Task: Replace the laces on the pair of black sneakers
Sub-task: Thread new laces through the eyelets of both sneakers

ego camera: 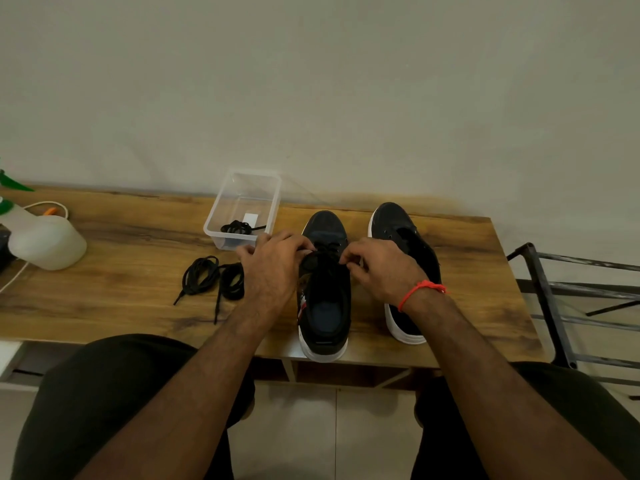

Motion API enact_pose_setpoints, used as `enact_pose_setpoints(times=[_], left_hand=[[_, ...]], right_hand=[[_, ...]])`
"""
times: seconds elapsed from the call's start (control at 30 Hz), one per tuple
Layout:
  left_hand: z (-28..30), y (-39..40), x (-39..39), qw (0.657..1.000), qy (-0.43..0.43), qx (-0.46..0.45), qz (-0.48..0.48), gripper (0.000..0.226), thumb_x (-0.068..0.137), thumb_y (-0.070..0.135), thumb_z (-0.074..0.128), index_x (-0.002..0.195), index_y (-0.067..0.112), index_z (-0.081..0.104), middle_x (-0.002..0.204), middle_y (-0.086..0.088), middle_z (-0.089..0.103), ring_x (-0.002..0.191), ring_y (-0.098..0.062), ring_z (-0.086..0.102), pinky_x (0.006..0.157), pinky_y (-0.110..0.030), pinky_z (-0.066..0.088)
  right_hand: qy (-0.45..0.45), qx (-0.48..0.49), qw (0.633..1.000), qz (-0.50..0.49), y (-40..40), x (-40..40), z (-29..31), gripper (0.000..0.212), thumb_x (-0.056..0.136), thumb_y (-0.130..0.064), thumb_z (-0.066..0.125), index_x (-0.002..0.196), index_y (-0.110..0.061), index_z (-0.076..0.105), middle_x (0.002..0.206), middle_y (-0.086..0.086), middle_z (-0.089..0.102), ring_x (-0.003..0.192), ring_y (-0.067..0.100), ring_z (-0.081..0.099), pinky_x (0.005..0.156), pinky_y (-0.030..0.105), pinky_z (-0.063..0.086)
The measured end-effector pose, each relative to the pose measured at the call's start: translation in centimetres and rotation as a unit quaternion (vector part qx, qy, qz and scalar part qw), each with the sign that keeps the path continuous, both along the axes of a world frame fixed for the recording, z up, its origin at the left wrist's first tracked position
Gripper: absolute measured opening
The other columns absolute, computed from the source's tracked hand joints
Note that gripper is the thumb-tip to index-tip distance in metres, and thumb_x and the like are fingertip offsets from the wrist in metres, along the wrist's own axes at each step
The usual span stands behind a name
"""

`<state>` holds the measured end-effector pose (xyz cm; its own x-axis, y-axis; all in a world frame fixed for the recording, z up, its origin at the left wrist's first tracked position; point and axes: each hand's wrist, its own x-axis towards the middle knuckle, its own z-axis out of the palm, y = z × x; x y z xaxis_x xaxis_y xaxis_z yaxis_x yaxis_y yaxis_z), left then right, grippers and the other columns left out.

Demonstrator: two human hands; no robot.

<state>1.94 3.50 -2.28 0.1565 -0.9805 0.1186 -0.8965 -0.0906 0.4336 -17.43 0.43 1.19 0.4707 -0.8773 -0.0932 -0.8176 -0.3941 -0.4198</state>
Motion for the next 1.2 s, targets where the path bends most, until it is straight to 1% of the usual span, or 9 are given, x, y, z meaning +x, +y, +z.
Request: enact_pose_setpoints(times=[0.2,0.33,0.5,0.67,0.8,0.9,1.03,1.13,1.2], left_hand=[[0.2,0.0,0.2,1.000,0.000,0.000,-0.004,0.017,0.099,0.035,0.058,0.112,0.036,0.069,0.123,0.014,0.065,0.122,-0.018,0.047,0.099,-0.045,0.030],[0.2,-0.2,0.5,1.000,0.004,0.003,-0.022,0.020,0.100,0.032,0.057,0.115,0.036,0.069,0.125,0.012,0.063,0.122,-0.018,0.048,0.098,-0.044,0.030],[0.0,0.0,0.1,0.999,0.017,-0.002,-0.027,0.020,0.101,0.031,0.052,0.115,0.035,0.066,0.125,0.012,0.062,0.123,-0.016,0.047,0.099,-0.044,0.027],[0.3,0.2,-0.3,0.999,-0.003,0.019,-0.050,0.027,0.098,0.026,0.057,0.123,0.034,0.063,0.131,0.012,0.060,0.127,-0.018,0.044,0.103,-0.047,0.027],[0.3,0.3,-0.4,1.000,-0.009,0.022,-0.015,0.026,0.101,0.036,0.045,0.121,0.031,0.061,0.130,0.010,0.059,0.125,-0.019,0.045,0.107,-0.049,0.028],[-0.2,0.4,-0.8,0.999,-0.031,0.041,-0.010,0.029,0.101,0.041,0.037,0.122,0.030,0.054,0.128,0.007,0.054,0.121,-0.018,0.044,0.106,-0.048,0.029],[-1.0,0.4,-1.1,0.997,-0.054,0.060,0.001,0.026,0.103,0.036,0.051,0.128,0.029,0.047,0.134,0.003,0.048,0.125,-0.019,0.041,0.104,-0.046,0.029],[-0.8,0.2,-0.9,0.998,0.025,0.062,-0.013,0.020,0.104,0.035,0.048,0.124,0.030,0.051,0.130,0.006,0.054,0.124,-0.018,0.045,0.106,-0.047,0.026],[-0.7,0.0,-0.6,0.995,0.088,0.053,-0.012,0.015,0.103,0.031,0.051,0.118,0.031,0.054,0.115,0.011,0.060,0.118,-0.016,0.053,0.107,-0.047,0.028]], right_hand=[[0.022,-0.005,1.000,0.007,-0.3,-0.6,0.2,0.017,0.100,-0.020,0.057,0.107,-0.031,0.068,0.114,-0.008,0.063,0.106,0.015,0.058,0.093,0.042,0.053],[0.006,0.012,1.000,0.007,-0.3,-0.5,0.0,0.020,0.101,-0.019,0.054,0.113,-0.030,0.066,0.114,-0.005,0.061,0.105,0.017,0.058,0.092,0.044,0.054],[-0.002,0.006,1.000,-0.008,0.2,0.3,0.0,0.021,0.099,-0.046,0.054,0.110,-0.031,0.064,0.105,-0.008,0.062,0.097,0.013,0.059,0.086,0.040,0.055],[0.010,-0.026,1.000,-0.008,0.3,0.9,0.1,0.017,0.101,-0.037,0.054,0.105,-0.024,0.064,0.103,-0.004,0.062,0.097,0.017,0.058,0.092,0.044,0.051],[0.053,-0.046,0.998,0.006,0.3,0.6,0.2,0.018,0.102,-0.039,0.051,0.107,-0.027,0.064,0.109,-0.006,0.060,0.105,0.017,0.053,0.098,0.044,0.045],[0.074,-0.056,0.996,0.019,0.3,0.4,0.3,0.019,0.101,-0.040,0.050,0.107,-0.028,0.064,0.110,-0.007,0.059,0.104,0.017,0.050,0.097,0.043,0.044],[0.066,-0.049,0.996,0.033,0.1,0.0,0.5,0.016,0.099,-0.040,0.054,0.101,-0.028,0.065,0.106,-0.009,0.060,0.099,0.014,0.048,0.095,0.045,0.046],[0.048,-0.034,0.998,0.033,0.0,-0.2,0.3,0.014,0.099,-0.038,0.056,0.100,-0.028,0.065,0.102,-0.008,0.060,0.097,0.014,0.051,0.095,0.046,0.048],[0.029,-0.022,0.999,0.024,0.0,-0.2,0.0,0.015,0.099,-0.039,0.056,0.101,-0.028,0.065,0.100,-0.008,0.059,0.095,0.014,0.053,0.095,0.047,0.049]])
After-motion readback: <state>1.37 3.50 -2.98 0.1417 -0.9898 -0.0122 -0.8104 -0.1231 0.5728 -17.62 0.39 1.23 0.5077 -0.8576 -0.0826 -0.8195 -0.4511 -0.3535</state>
